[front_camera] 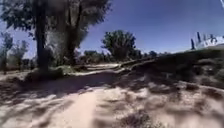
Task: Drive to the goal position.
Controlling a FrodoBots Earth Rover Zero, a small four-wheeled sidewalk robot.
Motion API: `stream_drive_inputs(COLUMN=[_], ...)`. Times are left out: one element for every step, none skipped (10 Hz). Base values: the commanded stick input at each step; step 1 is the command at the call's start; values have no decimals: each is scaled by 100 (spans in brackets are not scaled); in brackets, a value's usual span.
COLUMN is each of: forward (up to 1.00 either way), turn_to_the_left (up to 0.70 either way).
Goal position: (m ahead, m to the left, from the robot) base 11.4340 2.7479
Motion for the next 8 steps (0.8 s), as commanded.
stream_drive_inputs(forward=[85, 85, 85, 85, 85, 85, 85, 85], turn_to_the_left=[0, 0, 4, 27, 34, 34, 34, 34])
